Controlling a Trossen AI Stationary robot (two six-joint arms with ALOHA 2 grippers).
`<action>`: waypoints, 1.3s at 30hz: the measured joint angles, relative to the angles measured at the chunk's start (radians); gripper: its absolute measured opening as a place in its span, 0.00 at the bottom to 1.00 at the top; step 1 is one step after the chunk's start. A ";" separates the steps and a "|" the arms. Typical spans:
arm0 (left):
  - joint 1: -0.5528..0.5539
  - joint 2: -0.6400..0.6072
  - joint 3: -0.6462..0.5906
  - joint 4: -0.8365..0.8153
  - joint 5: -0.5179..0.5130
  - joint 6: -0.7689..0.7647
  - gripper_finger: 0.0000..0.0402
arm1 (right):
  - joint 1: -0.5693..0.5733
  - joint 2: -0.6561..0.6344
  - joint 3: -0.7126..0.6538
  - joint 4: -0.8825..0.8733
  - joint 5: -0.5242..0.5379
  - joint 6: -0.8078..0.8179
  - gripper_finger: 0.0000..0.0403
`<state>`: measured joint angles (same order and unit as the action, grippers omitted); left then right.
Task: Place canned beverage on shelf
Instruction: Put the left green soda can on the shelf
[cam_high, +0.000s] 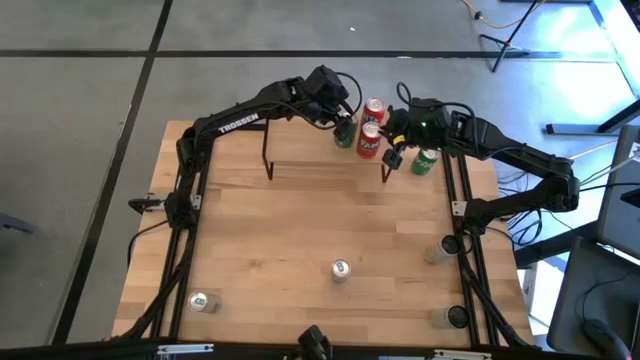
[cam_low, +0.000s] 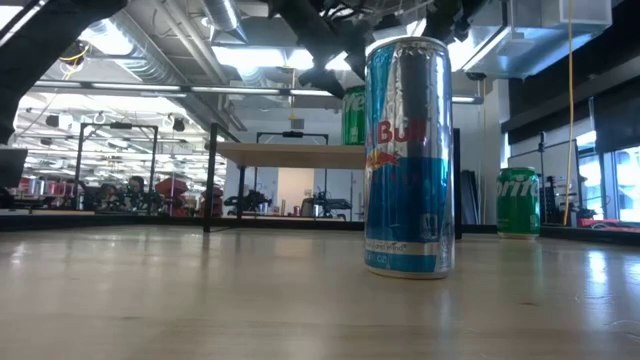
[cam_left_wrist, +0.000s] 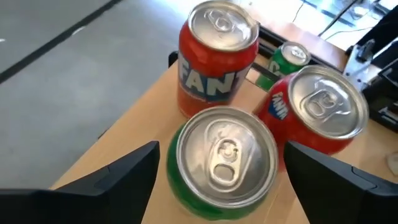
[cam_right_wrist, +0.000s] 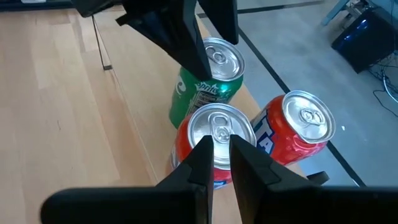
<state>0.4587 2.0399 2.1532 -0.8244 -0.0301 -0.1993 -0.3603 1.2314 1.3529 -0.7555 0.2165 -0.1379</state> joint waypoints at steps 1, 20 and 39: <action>0.001 0.001 0.000 -0.010 0.003 0.000 0.81 | 0.000 0.000 0.000 0.000 0.000 -0.001 0.11; -0.003 -0.025 0.000 0.026 -0.045 0.019 0.78 | 0.000 -0.001 0.000 -0.002 0.002 -0.002 0.11; 0.099 -0.079 -0.074 -0.114 -0.178 0.071 0.78 | 0.000 -0.004 0.001 -0.003 0.008 0.000 0.11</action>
<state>0.5577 1.9606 2.0792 -0.9382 -0.2086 -0.1282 -0.3603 1.2270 1.3537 -0.7582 0.2245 -0.1374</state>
